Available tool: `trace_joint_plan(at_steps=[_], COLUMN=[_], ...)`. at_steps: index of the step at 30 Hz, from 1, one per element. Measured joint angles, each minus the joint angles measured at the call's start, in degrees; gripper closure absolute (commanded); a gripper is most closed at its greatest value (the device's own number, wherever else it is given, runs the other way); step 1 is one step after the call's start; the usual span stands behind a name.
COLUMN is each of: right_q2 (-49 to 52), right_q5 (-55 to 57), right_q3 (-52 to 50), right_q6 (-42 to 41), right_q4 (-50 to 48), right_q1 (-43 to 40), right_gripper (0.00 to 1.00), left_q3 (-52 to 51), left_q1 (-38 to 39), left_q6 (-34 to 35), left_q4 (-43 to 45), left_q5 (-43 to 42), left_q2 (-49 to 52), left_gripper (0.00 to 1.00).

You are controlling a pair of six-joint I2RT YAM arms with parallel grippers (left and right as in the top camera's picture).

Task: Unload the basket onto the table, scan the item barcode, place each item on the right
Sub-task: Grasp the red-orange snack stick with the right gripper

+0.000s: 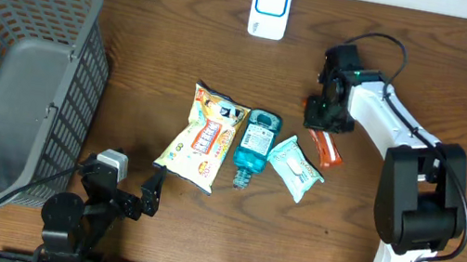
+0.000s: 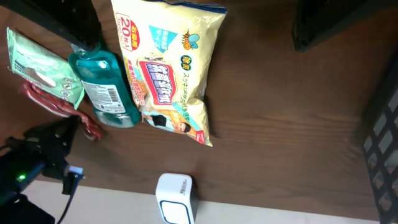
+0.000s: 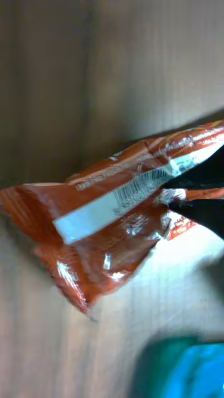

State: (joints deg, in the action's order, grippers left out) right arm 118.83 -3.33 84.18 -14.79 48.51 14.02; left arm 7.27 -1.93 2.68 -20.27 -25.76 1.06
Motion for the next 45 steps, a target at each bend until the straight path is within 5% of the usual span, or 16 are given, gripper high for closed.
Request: trace_joint_plan(at_steps=[3,7,15,20,28,38,45], right_q2=[-2.16,-8.68,-13.22,-13.18,-13.11,-12.48,-7.28], right_q5=[0.02,0.02,-0.04,0.87,-2.84,-8.87,-9.86], right_q3=[1.38,2.91,3.41,-0.72,-9.11,-13.75,-12.98], right_q6=[-0.37,-3.28,-23.96,-30.86,-13.07,8.31,13.35], right_q4=[4.46,10.21,22.51,14.21,1.6,-1.62,-1.6], right_q1=[0.0,0.04,0.04,0.04,-1.53,-6.91,-6.88], right_gripper=[0.73,0.01,0.01,0.01,0.01,0.01,0.28], left_q3=[0.0,0.0,0.0,0.0,0.0,0.0,0.0], left_q1=[0.0,0.0,0.0,0.0,0.0,0.0,0.0], left_q6=[0.0,0.0,0.0,0.0,0.0,0.0,0.0], left_q4=[0.0,0.0,0.0,0.0,0.0,-0.02,0.0], left_q5=[0.0,0.0,0.0,0.0,0.0,0.0,0.0], left_q2=[0.0,0.0,0.0,0.0,0.0,0.0,0.0], left_gripper=[0.02,0.02,0.02,0.02,0.02,0.02,0.02])
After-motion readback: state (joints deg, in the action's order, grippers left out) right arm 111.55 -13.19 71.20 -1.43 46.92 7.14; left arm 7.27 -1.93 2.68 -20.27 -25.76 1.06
